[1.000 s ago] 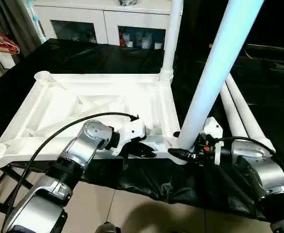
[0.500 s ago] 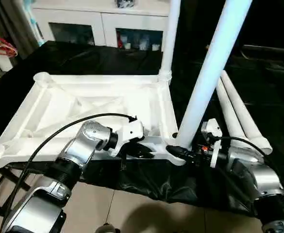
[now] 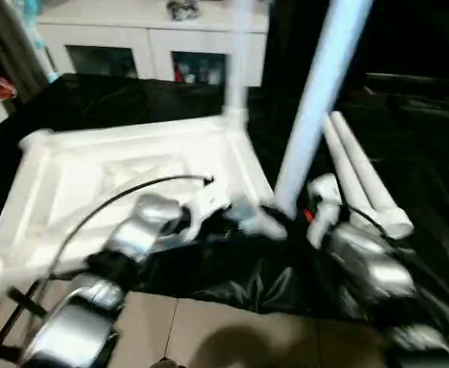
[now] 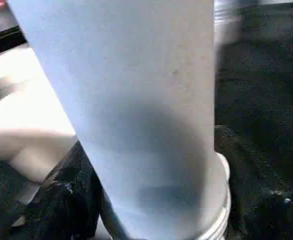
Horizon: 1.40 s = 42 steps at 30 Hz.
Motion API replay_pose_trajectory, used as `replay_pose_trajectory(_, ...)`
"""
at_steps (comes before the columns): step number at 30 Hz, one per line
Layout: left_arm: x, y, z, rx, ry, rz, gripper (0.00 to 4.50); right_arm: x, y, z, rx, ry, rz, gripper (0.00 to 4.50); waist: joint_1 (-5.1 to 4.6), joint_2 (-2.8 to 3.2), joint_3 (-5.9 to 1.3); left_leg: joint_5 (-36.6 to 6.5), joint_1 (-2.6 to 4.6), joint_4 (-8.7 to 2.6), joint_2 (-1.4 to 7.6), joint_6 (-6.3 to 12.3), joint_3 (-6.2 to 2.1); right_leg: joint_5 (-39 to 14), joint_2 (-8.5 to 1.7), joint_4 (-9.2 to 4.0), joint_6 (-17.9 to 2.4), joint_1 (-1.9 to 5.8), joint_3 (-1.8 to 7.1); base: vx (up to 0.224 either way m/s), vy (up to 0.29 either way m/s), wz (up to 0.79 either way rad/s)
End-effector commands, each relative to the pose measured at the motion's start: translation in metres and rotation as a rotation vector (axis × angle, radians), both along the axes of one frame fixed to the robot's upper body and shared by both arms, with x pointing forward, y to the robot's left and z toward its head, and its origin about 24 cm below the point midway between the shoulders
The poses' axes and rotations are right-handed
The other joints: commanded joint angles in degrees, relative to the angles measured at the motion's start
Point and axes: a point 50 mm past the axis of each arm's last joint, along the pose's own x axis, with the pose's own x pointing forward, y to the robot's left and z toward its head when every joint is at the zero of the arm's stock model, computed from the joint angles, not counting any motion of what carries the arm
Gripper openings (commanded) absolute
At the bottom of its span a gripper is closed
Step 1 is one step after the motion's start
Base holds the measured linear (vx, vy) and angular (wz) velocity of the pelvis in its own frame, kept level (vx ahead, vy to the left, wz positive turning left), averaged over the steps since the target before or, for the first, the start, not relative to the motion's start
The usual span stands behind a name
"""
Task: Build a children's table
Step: Insert table leg to table base
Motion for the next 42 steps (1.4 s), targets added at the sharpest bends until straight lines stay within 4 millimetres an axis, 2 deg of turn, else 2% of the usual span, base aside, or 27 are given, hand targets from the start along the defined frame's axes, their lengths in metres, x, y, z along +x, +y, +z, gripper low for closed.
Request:
replay_pose_trajectory(1,0.013,-0.003,0.023,-0.06,-0.099,0.07,0.0,-0.016,-0.003,-0.037,-0.048,0.17,-0.061,2.77,-0.19,-0.19,-3.32,-25.0,1.1,-4.66,-0.01,-1.5,-0.35,-32.4,-2.2,-6.45,-8.1,1.47,0.62,0.0,0.0,0.0)
replay_pose_trajectory(2,0.019,-0.01,0.024,-0.078,-0.115,0.163,0.0,-0.009,0.003,-0.038,-0.051,0.179,-0.165,2.77,-0.29,-0.33,-3.34,-24.9,0.88,-4.74,0.1,-0.77,-0.23,-32.0,-2.3,-6.54,-8.1,1.3,0.74,0.0,0.0,0.0)
replay_pose_trajectory(4,0.022,-0.017,0.025,-0.092,-0.129,0.224,0.0,-0.004,0.008,-0.039,-0.046,0.193,-0.244,2.77,-0.25,-0.17,-3.39,-24.8,1.06,-4.7,-0.05,-0.88,-0.4,-32.1,-2.17,-6.62,-8.0,1.32,0.5,0.0,0.0,0.0)
replay_pose_trajectory(5,0.022,-0.02,0.024,-0.093,-0.135,0.23,0.0,-0.002,0.01,-0.038,-0.035,0.197,-0.267,2.77,-0.17,-0.67,-3.57,-24.1,0.96,-4.8,0.04,-0.45,-0.33,-31.0,-2.19,-6.63,-8.1,1.42,0.5,0.0,0.0,0.0)
replay_pose_trajectory(7,0.02,-0.027,0.022,-0.092,-0.147,0.224,0.0,0.002,0.015,-0.037,-0.014,0.202,-0.304,2.77,-0.13,-0.44,-3.65,-23.3,0.73,-5.02,0.15,-0.21,-0.36,-29.2,-2.26,-6.4,-8.6,1.65,0.57,0.0,0.0,0.0)
replay_pose_trajectory(8,0.019,-0.029,0.02,-0.091,-0.149,0.216,0.0,0.003,0.016,-0.037,-0.016,0.201,-0.315,2.77,-0.06,-0.44,-3.68,-22.1,0.37,-5.26,0.29,0.29,-0.27,-25.8,-2.17,-6.18,-9.4,1.87,0.68,0.0,0.0,0.0)
replay_pose_trajectory(11,0.016,-0.032,0.019,-0.095,-0.152,0.177,0.0,0.005,0.017,-0.035,-0.027,0.184,-0.324,2.77,-0.04,-0.67,-3.68,-22.5,0.46,-5.18,0.23,0.68,-0.02,-24.2,-2.14,-6.06,-10.3,1.79,0.9,0.0,0.0,0.0)
replay_pose_trajectory(15,0.013,-0.034,0.018,-0.097,-0.149,0.134,0.0,0.008,0.016,-0.031,-0.027,0.15,-0.332,2.77,0.08,-0.34,-3.71,-21.7,0.4,-5.16,0.24,1.09,0.12,-23.0,-2.24,-5.94,-10.9,1.94,1.03,0.0,0.0,0.0)
replay_pose_trajectory(16,0.013,-0.034,0.017,-0.097,-0.148,0.128,0.0,0.01,0.016,-0.029,-0.023,0.136,-0.332,2.77,0.06,-0.43,-3.69,-21.6,0.38,-5.17,0.23,1.15,0.14,-23.3,-2.22,-5.96,-10.8,1.94,1.02,0.0,0.0,0.0)
replay_pose_trajectory(17,0.012,-0.034,0.017,-0.096,-0.149,0.12,0.0,0.011,0.016,-0.027,-0.011,0.124,-0.329,3.33,0.1,-0.25,-3.73,-21.8,0.45,-5.16,0.23,1.13,0.14,-23.6,-2.27,-5.98,-10.9,1.9,1.0,0.0,0.0,0.0)
replay_pose_trajectory(19,0.011,-0.034,0.016,-0.1,-0.141,0.097,0.0,0.014,0.014,-0.022,0.021,0.091,-0.32,3.33,0.08,-0.36,-3.69,-21.8,0.42,-5.19,0.24,1.22,0.17,-23.8,-2.23,-6.04,-10.8,1.93,1.03,0.0,0.0,0.0)
replay_pose_trajectory(20,0.01,-0.034,0.016,-0.1,-0.141,0.096,0.0,0.014,0.014,-0.021,0.023,0.089,-0.32,3.53,0.17,-0.36,-3.73,-21.4,0.4,-5.2,0.29,1.44,0.18,-23.5,-2.31,-6.08,-10.9,1.98,1.05,0.0,0.0,0.0)
replay_pose_trajectory(26,0.003,-0.032,0.018,-0.133,-0.136,-0.008,0.0,0.02,0.006,0.0,0.044,-0.046,-0.221,3.96,0.46,-0.43,-4.03,-18.3,0.27,-5.05,0.48,2.42,0.4,-18.7,-2.28,-5.5,-12.8,2.21,1.22,0.0,0.0,0.0)
replay_pose_trajectory(27,0.001,-0.032,0.018,-0.141,-0.136,-0.029,0.0,0.021,0.004,0.002,0.041,-0.063,-0.205,4.19,0.55,-0.56,-4.14,-16.7,-0.01,-4.94,0.42,2.99,0.45,-17.0,-2.35,-5.29,-13.2,2.52,1.24,0.0,0.0,0.0)
replay_pose_trajectory(28,-0.002,-0.03,0.018,-0.151,-0.123,-0.069,0.0,0.02,-0.002,0.008,0.025,-0.104,-0.161,4.19,0.67,-0.77,-4.16,-15.2,-0.01,-4.85,0.49,3.68,0.62,-15.7,-2.3,-5.22,-13.5,2.44,1.26,0.0,0.0,0.0)
replay_pose_trajectory(29,-0.003,-0.03,0.018,-0.152,-0.121,-0.074,0.0,0.02,-0.003,0.009,0.023,-0.109,-0.155,4.19,0.89,-0.66,-4.18,-14.7,0.11,-4.78,0.58,4.02,0.65,-15.1,-2.33,-5.14,-13.7,2.44,1.26,0.0,0.0,0.0)
replay_pose_trajectory(30,-0.006,-0.027,0.017,-0.148,-0.113,-0.11,0.0,0.017,-0.008,0.014,0.007,-0.146,-0.084,4.19,1.03,-0.61,-4.31,-13.3,0.15,-4.57,0.62,4.52,0.82,-13.0,-2.29,-4.86,-14.2,2.38,1.38,0.0,0.0,0.0)
replay_pose_trajectory(31,-0.007,-0.026,0.016,-0.143,-0.11,-0.121,0.0,0.016,-0.011,0.015,-0.003,-0.16,-0.052,4.19,1.2,-0.51,-4.59,-11.0,-0.27,-4.47,0.68,5.26,0.69,-10.0,-2.26,-4.38,-14.5,2.93,1.27,0.0,0.0,0.0)
replay_pose_trajectory(32,-0.007,-0.026,0.016,-0.142,-0.11,-0.122,0.0,0.015,-0.011,0.016,-0.004,-0.161,-0.049,4.19,1.36,-0.54,-4.78,-8.4,-0.37,-4.19,0.68,6.22,0.74,-6.2,-2.07,-3.87,-15.0,2.9,1.23,0.0,0.0,0.0)
replay_pose_trajectory(33,-0.01,-0.019,0.013,-0.124,-0.094,-0.159,0.0,0.007,-0.019,0.02,-0.033,-0.193,0.062,4.19,1.35,-0.56,-4.94,-7.2,-0.49,-4.04,0.6,6.66,0.75,-4.2,-2.02,-3.55,-15.4,3.0,1.21,0.0,0.0,0.0)
replay_pose_trajectory(34,-0.01,-0.019,0.013,-0.124,-0.094,-0.159,0.0,0.007,-0.019,0.02,-0.033,-0.193,0.062,4.19,1.95,-0.32,-5.16,-5.0,-0.44,-3.68,0.7,7.96,0.76,-0.4,-1.89,-3.2,-15.7,3.03,1.16,0.0,0.0,0.0)
replay_pose_trajectory(36,-0.013,-0.013,0.011,-0.106,-0.075,-0.194,0.0,-0.002,-0.025,0.022,-0.071,-0.21,0.173,4.19,2.3,-0.21,-5.02,-4.4,-0.67,-3.55,0.77,9.06,0.84,1.8,-1.71,-2.92,-16.6,2.87,1.02,0.0,0.0,0.0)
replay_pose_trajectory(39,-0.017,-0.006,0.009,-0.086,-0.05,-0.245,0.0,-0.014,-0.033,0.024,-0.115,-0.205,0.322,4.19,2.42,-0.18,-4.74,-8.6,-0.42,-3.75,0.91,8.26,0.97,-2.3,-1.7,-3.35,-16.4,2.71,1.04,0.0,0.0,0.0)
replay_pose_trajectory(40,-0.018,-0.005,0.008,-0.082,-0.042,-0.258,0.0,-0.017,-0.035,0.025,-0.127,-0.201,0.359,4.19,2.37,-0.27,-4.47,-11.1,-0.47,-4.03,0.95,7.3,0.99,-6.4,-1.87,-3.81,-15.7,2.63,1.12,0.0,0.0,0.0)
replay_pose_trajectory(41,-0.018,-0.005,0.008,-0.082,-0.042,-0.258,0.0,-0.017,-0.035,0.025,-0.127,-0.201,0.359,4.19,2.37,-0.27,-4.47,-11.1,-0.47,-4.03,0.95,7.3,0.99,-6.4,-1.87,-3.81,-15.7,2.63,1.12,0.0,0.0,0.0)
replay_pose_trajectory(42,-0.019,-0.004,0.008,-0.08,-0.036,-0.268,0.0,-0.019,-0.036,0.025,-0.135,-0.196,0.384,4.19,2.38,-0.41,-4.29,-13.0,-0.39,-4.26,0.95,6.05,0.97,-10.6,-1.98,-4.22,-14.7,2.53,1.21,0.0,0.0,0.0)
